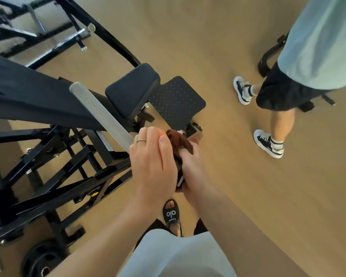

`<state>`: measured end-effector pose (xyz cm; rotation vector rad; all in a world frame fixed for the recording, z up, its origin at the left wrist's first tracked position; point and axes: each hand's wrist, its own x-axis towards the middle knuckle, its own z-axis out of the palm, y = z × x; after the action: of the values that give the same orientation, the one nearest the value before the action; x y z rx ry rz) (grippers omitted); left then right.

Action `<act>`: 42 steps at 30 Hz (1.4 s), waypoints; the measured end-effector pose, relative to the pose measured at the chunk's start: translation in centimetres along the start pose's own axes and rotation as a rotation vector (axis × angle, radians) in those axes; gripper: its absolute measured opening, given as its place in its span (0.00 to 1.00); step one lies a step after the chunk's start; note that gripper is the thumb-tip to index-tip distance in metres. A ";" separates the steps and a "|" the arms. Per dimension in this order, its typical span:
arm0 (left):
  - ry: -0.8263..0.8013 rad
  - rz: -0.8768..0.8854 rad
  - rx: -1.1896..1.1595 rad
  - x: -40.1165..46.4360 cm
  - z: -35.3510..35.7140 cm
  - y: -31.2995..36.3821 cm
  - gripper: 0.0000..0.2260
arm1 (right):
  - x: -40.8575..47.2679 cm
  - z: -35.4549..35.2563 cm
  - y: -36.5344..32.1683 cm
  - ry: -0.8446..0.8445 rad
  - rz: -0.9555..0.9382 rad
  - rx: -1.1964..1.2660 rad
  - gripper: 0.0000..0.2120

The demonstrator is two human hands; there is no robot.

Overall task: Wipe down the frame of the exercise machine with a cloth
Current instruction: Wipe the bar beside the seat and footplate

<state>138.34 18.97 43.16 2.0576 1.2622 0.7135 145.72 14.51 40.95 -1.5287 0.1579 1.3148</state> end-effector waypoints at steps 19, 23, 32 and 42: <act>0.142 -0.089 0.142 -0.6 0.2 0.4 0.05 | 9.7 -3.3 -2.0 -0.585 -0.532 -0.908 0.16; 0.125 -0.118 0.165 -0.5 -0.1 0.7 0.08 | 16.8 -4.8 -2.4 -0.525 -0.300 -0.998 0.17; 0.033 -0.118 0.257 0.2 -0.4 1.7 0.07 | 6.9 -3.0 -2.6 -0.677 -0.559 -0.887 0.15; 0.036 -0.156 0.290 0.2 -0.4 1.9 0.10 | 19.0 -4.9 -1.4 -0.331 -0.229 -1.130 0.19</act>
<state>139.20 18.62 44.85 2.1478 1.6064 0.5222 157.08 20.97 26.25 -2.0841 -1.1100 1.5160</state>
